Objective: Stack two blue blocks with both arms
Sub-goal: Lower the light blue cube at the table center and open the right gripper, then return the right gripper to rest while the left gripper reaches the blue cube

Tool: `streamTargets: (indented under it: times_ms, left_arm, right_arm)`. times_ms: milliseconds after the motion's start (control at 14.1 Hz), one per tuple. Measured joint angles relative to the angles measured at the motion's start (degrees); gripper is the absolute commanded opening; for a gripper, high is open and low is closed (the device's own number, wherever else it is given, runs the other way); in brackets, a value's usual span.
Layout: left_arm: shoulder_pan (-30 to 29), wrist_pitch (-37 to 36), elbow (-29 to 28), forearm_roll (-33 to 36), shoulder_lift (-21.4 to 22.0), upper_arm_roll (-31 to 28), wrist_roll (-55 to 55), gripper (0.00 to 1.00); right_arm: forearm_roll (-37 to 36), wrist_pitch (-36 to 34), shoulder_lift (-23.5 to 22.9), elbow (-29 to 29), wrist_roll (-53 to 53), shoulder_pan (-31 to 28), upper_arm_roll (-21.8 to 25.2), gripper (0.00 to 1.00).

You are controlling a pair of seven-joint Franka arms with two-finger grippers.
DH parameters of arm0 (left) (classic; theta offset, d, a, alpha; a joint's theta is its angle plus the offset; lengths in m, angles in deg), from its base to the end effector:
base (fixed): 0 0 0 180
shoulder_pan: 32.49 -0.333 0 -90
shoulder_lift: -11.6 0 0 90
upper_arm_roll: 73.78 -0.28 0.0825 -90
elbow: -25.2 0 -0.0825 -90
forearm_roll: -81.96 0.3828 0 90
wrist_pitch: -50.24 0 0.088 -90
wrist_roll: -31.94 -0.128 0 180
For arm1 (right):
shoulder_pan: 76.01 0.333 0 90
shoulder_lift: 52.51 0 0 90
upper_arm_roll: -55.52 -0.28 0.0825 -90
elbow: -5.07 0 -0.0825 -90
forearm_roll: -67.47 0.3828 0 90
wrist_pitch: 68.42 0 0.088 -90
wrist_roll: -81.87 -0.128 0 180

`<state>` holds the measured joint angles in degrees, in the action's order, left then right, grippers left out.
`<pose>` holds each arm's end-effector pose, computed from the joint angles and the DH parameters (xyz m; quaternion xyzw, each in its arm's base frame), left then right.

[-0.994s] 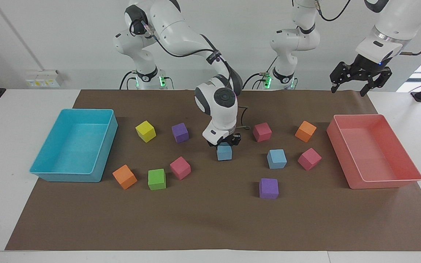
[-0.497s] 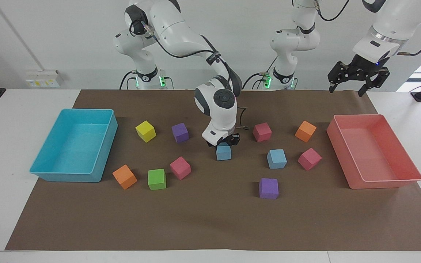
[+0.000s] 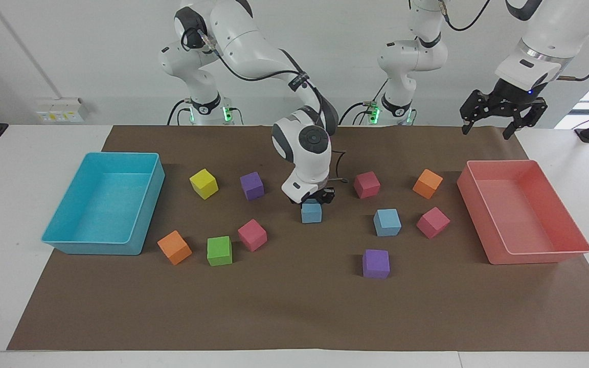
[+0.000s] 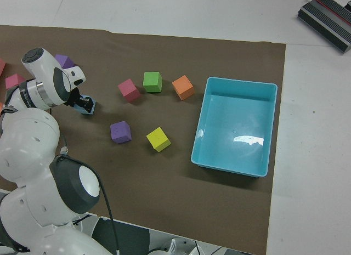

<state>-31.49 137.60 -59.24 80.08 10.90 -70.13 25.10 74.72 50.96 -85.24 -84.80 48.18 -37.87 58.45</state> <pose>0.5511 -0.0490 0.6022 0.9945 -0.1011 0.0197 0.0164 0.5395 0.3953 0.2551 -0.9987 0.0156 0.0454 0.0177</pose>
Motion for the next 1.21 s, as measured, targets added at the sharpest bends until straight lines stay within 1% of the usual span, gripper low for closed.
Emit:
streamTargets:
  times_ms: [71,142,497,639,781,923,1207]
  left_arm:
    - [0.0,0.7,-0.2,0.0,-0.3,0.0,0.0,1.00]
    - [0.0,1.5,-0.4,0.0,-0.6,0.0,0.2,1.00]
    - [0.1,6.3,-2.8,0.0,-1.8,0.3,1.2,1.00]
    - [0.9,8.1,-3.7,0.0,-2.5,0.7,2.8,1.00]
    - [3.2,11.3,-6.0,0.0,-3.0,0.8,4.8,1.00]
    - [5.5,15.2,-9.3,0.0,-3.1,1.0,6.2,1.00]
    - [6.8,20.4,-14.8,0.0,-3.2,0.9,7.1,1.00]
  right_arm:
    - [0.3,0.0,0.0,0.0,0.0,0.0,0.0,0.71]
    - [0.4,0.0,0.0,0.0,0.0,0.0,0.0,1.00]
    - [0.4,0.1,0.1,0.2,0.0,-0.1,0.1,1.00]
    - [0.4,0.1,1.3,0.7,0.0,-0.3,0.6,1.00]
    - [0.4,0.1,3.9,1.0,0.0,-0.8,1.3,1.00]
    - [0.3,-0.2,7.4,1.0,0.0,-2.8,1.6,1.00]
    - [-1.7,-4.9,13.9,1.1,1.1,-10.0,1.7,1.00]
